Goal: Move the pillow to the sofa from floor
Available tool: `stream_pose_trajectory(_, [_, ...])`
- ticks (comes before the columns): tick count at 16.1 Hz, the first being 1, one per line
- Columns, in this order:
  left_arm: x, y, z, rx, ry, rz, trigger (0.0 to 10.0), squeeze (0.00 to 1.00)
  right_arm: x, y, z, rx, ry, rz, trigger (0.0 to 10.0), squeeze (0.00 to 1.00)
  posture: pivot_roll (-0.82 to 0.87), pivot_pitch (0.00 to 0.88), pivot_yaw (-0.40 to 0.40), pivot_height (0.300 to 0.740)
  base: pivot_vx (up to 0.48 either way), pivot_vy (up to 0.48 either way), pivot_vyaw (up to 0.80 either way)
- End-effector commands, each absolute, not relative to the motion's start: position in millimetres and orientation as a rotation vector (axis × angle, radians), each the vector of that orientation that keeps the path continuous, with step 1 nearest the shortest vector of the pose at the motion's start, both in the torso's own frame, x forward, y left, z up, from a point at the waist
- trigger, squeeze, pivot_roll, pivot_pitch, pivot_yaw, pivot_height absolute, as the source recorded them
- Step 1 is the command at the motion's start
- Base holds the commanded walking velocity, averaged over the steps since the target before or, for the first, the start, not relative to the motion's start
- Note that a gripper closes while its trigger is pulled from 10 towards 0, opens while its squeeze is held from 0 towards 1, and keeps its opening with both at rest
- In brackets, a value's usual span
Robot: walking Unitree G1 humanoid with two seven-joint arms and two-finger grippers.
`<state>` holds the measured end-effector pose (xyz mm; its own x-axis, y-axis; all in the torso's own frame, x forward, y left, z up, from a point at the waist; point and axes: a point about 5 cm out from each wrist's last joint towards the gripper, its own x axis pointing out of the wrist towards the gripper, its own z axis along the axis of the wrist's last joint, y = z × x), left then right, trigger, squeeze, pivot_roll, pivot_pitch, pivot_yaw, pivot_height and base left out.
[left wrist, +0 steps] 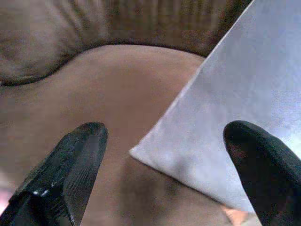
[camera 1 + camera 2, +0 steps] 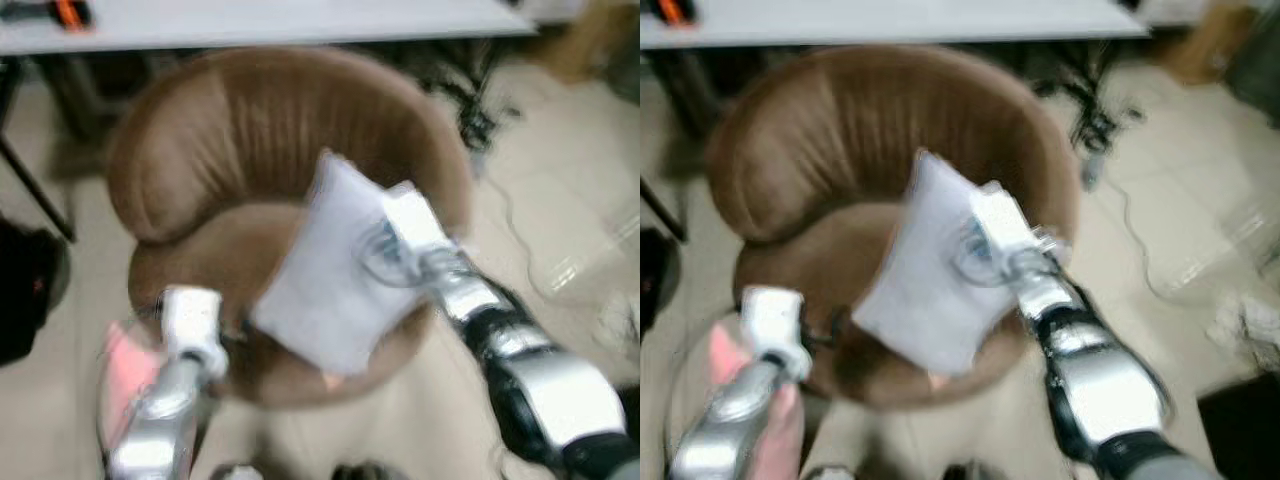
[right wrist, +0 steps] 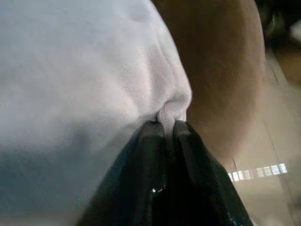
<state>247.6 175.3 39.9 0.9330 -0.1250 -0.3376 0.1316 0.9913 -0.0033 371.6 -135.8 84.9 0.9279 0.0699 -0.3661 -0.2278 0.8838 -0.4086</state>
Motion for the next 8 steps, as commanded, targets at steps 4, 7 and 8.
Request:
stream_pose_trajectory(4, [245, 180, 42, 0.064, 0.338, -0.142, 10.0, 0.0, 383, -118, 106, -0.505, 0.294, 0.205, 10.0, 0.0, 0.3, 0.15, -0.09, 0.74, 0.36, 0.0, 0.0])
stream_pose_trajectory(7, [247, 179, 44, 0.068, 0.34, -0.148, 10.0, 0.0, 390, -115, 118, -0.583, 0.294, 0.214, 10.0, 0.0, 0.3, 0.155, -0.081, 0.74, 0.0, 0.0, 0.0])
stream_pose_trajectory(8, [246, 179, 44, 0.068, 0.34, -0.149, 10.0, 0.0, 390, -115, 119, -0.606, 0.3, 0.212, 10.0, 0.0, 0.31, 0.16, -0.08, 0.74, 0.0, 0.0, 0.0])
